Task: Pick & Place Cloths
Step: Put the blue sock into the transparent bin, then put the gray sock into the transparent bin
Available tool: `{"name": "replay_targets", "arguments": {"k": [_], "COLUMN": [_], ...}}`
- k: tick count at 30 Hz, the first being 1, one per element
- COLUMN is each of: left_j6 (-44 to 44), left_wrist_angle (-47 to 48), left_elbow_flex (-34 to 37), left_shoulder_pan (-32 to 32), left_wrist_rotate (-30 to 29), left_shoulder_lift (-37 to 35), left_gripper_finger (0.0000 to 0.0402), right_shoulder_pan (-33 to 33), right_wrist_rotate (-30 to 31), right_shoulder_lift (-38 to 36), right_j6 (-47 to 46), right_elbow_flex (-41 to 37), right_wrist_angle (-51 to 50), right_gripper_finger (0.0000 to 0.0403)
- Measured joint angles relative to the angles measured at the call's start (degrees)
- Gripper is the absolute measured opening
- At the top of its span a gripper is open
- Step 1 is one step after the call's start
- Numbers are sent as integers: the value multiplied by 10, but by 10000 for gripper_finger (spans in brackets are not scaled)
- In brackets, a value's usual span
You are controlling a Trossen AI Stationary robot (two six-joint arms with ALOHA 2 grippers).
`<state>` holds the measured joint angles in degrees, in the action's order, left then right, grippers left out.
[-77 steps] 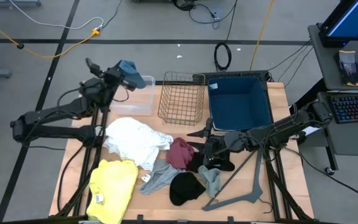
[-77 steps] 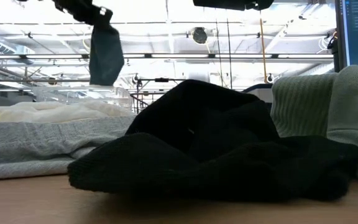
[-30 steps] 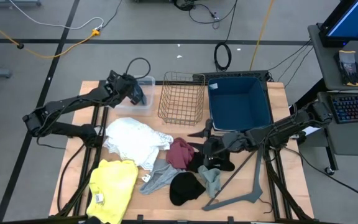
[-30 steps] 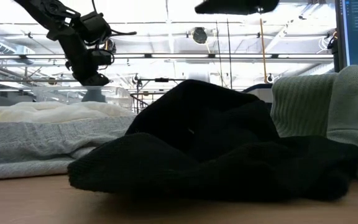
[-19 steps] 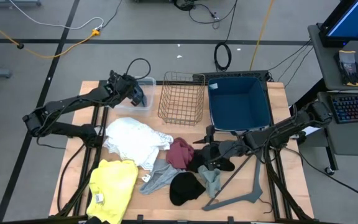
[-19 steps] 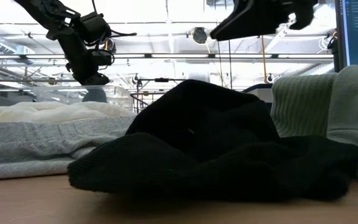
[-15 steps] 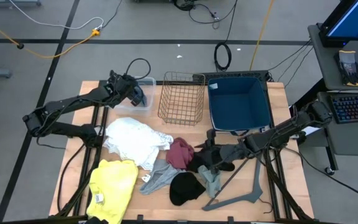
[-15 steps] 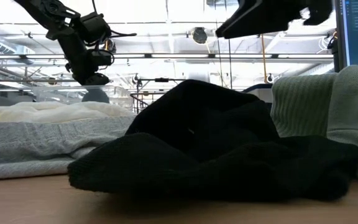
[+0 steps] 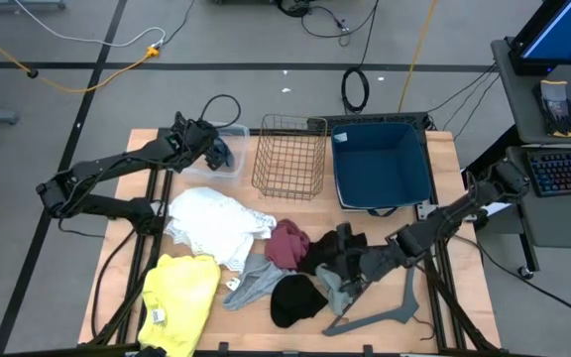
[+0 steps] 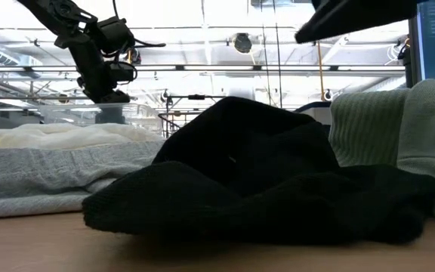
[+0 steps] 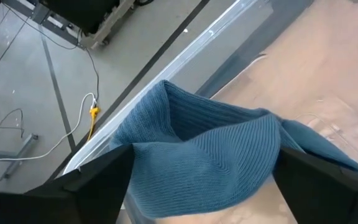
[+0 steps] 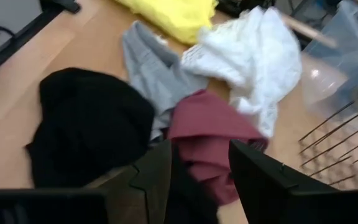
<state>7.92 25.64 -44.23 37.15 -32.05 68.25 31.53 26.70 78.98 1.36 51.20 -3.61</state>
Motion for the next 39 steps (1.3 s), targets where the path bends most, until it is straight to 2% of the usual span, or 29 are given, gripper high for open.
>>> {"name": "replay_targets", "arguments": {"k": [8, 12, 18, 25, 28, 33, 39], "left_j6": [27, 24, -6, -52, -68, -69, -67], "left_wrist_angle": [3, 16, 94, 175, 197, 209, 209], "left_elbow_flex": [0, -1, -56, -137, -161, -181, -182], "left_shoulder_pan": [0, 0, 3, 11, 11, 10, 10], "left_wrist_rotate": [0, 5, 20, 81, 91, 179, 273], "left_shoulder_lift": [0, 0, 0, 0, 0, 0, 0], "left_gripper_finger": [371, 366, 365, 365, 365, 365, 365], "right_shoulder_pan": [27, 29, 29, 29, 28, 29, 49], "right_wrist_rotate": [-1, -33, -45, -47, -85, -146, -165], "right_shoulder_lift": [0, 0, 0, 0, 0, 0, 0], "right_j6": [-74, -78, -78, -92, -110, -137, -161], "right_elbow_flex": [0, 0, 0, 0, 0, 0, 0], "right_wrist_angle": [-33, -34, -35, -35, -35, -35, -56], "right_gripper_finger": [174, 174, 176, 176, 177, 175, 174]}}
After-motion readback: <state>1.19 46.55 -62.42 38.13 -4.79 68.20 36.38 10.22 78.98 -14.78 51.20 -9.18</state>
